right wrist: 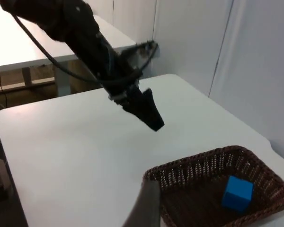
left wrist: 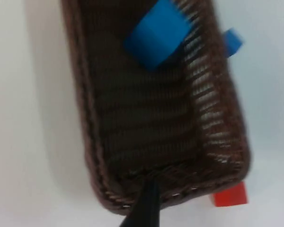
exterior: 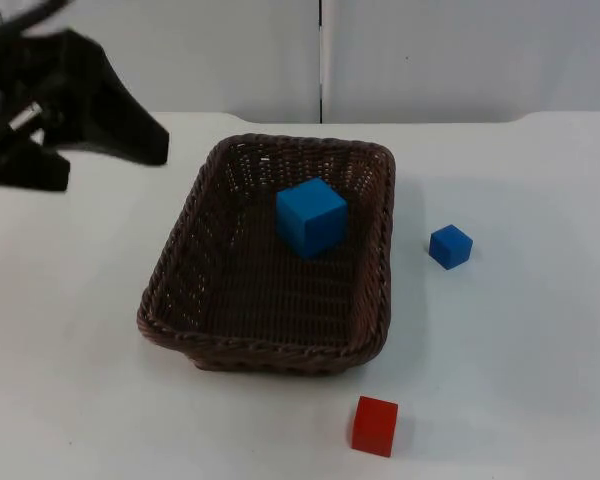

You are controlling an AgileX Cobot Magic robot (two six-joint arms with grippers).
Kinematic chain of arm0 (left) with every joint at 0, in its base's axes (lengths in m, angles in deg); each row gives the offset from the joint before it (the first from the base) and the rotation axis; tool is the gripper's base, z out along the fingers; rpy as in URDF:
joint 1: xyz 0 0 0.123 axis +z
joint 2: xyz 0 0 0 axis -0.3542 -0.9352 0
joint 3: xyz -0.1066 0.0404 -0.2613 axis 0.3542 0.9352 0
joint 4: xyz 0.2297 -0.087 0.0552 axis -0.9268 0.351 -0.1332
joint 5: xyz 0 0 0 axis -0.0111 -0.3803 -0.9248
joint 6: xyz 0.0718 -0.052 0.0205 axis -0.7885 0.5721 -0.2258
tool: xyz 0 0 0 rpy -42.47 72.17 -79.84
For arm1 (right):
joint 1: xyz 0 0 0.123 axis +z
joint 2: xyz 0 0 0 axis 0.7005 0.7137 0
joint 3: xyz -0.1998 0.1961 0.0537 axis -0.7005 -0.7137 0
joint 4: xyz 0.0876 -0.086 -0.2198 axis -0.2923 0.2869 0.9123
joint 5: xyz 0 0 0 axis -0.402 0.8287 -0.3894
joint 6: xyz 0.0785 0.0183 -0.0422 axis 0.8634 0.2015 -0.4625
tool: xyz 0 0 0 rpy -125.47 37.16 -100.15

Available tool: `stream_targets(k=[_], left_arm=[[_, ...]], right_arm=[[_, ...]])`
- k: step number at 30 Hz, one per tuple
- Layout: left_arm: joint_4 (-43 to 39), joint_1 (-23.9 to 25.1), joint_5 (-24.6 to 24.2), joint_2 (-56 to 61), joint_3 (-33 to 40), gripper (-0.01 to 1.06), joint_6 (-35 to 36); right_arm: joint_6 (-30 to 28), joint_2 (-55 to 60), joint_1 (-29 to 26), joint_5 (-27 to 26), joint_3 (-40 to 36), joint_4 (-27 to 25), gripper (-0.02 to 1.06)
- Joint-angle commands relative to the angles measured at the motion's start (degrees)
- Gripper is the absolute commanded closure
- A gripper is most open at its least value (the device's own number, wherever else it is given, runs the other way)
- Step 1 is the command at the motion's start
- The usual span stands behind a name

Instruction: Pick up the basket with the left hand and place the largest block into the basket with the right hand.

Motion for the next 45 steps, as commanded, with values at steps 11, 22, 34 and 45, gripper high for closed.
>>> stream_targets(k=[11, 22, 34, 45], left_arm=[[-8.6, 0.0, -3.7, 18.1, 0.3, 0.24, 5.1], [-25.5, 0.0, -5.3, 35.0, 0.3, 0.24, 19.4], [-36.8, 0.0, -10.4, 49.0, 0.3, 0.24, 28.5], [-47.6, 0.0, -16.0, 57.2, 0.3, 0.24, 37.2]], right_arm=[[1.6, -0.2, 0.1, 3.0, -0.4, -0.3, 0.3], [2.7, -3.4, 0.1, 1.0, -7.6, -0.3, 0.3], [7.1, -17.3, 0.1, -0.6, -16.1, 0.2, 0.3], [13.9, -24.5, 0.1, 6.3, -16.8, 4.9, 0.3]])
